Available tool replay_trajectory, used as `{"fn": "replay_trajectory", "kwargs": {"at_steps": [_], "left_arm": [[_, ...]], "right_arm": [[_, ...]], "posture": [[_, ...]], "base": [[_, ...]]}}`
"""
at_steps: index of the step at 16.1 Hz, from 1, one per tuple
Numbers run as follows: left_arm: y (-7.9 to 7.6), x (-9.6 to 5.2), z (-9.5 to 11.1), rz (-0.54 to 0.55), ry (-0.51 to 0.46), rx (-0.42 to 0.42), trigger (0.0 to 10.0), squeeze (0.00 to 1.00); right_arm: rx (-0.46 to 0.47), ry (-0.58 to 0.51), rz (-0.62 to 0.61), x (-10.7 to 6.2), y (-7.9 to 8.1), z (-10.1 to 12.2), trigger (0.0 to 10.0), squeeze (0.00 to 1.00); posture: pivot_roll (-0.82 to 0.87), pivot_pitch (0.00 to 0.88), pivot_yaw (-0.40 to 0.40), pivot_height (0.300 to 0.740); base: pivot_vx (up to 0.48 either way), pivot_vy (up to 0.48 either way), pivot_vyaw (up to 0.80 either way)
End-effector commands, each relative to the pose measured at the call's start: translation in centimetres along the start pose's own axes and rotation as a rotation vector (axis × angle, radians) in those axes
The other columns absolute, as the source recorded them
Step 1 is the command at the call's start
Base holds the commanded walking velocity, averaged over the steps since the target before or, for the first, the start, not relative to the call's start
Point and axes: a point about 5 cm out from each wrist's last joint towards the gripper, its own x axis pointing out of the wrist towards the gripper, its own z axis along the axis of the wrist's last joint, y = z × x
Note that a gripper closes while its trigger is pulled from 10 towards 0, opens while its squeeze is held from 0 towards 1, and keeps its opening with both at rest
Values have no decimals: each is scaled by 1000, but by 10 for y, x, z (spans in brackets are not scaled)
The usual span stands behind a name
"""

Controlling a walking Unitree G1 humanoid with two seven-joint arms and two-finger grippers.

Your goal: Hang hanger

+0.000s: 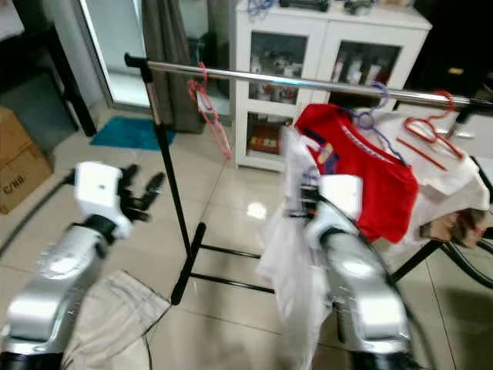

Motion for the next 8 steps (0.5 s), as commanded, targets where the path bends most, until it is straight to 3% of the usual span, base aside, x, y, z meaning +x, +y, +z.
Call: {"fn": "replay_trajectory", "kwargs": {"at_steps": [1, 8], "left_arm": [[-6, 3, 5, -24, -16, 4, 10000, 1000], [-6, 4, 5, -30, -15, 12, 10000, 1000]], "right_arm": [[-20, -26, -31, -1, -10, 5, 10000, 0], [-41, -36, -18, 6, -8, 10, 10000, 0]], "posture": [[113, 22, 12, 740], [115, 20, 8, 740]], "base": [[345, 0, 0], [344, 0, 0]]}}
